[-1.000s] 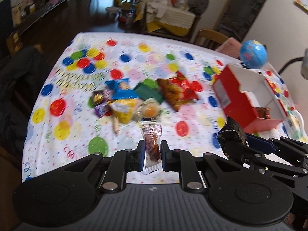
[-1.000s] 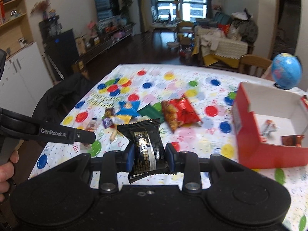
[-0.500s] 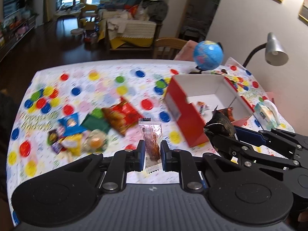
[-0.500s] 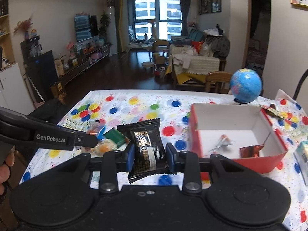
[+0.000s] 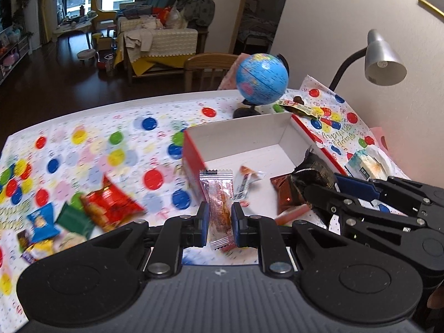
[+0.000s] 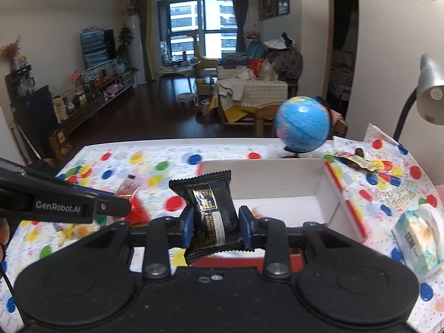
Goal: Organize snacks
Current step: 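Carry the candy packet and black snack with both grippers into the red box, then open both grippers to release the candy packet and black snack in the box, then move both grippers back over the snack pile, then grasp the red chip bag with the right gripper while the left grasps the round pastry, then carry the chip bag and pastry with both grippers over the red box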
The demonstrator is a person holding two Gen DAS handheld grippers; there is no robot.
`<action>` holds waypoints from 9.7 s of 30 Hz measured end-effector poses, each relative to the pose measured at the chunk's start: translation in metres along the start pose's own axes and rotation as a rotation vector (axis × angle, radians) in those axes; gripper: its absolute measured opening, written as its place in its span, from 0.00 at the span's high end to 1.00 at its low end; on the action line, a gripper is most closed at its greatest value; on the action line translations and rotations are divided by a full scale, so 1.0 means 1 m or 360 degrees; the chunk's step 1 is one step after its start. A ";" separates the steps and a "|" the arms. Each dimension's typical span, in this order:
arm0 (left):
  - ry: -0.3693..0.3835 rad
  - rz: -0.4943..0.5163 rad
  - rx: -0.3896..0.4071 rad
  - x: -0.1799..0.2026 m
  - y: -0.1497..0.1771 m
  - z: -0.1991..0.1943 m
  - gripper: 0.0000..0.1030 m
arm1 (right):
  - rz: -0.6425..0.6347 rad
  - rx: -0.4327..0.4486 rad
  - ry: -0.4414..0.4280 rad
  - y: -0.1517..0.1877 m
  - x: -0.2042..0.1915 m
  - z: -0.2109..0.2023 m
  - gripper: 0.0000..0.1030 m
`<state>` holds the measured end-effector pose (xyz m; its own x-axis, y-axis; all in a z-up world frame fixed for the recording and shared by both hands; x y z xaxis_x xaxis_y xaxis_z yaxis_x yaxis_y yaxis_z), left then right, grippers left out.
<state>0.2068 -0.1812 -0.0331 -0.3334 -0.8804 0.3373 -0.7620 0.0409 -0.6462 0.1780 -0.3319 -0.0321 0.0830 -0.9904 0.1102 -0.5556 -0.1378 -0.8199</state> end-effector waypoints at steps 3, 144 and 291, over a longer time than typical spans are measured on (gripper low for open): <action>-0.0005 0.0001 -0.0030 0.009 -0.009 0.024 0.84 | 0.0003 -0.0012 0.0024 -0.001 0.020 0.016 0.69; -0.0284 -0.0359 0.0063 -0.211 0.105 -0.063 0.00 | -0.0216 -0.0174 -0.0312 0.017 -0.176 0.060 0.02; -0.0152 0.0224 -0.0233 0.020 -0.042 0.161 0.59 | 0.0000 -0.0279 0.0179 0.011 0.113 0.137 0.39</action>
<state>0.3215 -0.2763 -0.1099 -0.3934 -0.9016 0.1800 -0.7864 0.2286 -0.5738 0.2947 -0.4448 -0.1052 -0.0045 -0.9835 0.1806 -0.6918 -0.1274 -0.7108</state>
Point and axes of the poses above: each gripper's, at about its wrist camera, not at the fingertips, and z roughly the way its jaws point, x to its right, y to its underside, the point moved 3 cm from there along z, roughly the way its jaws point, and after that the axes turned 13 degrees about y, right-handed, at the moved point
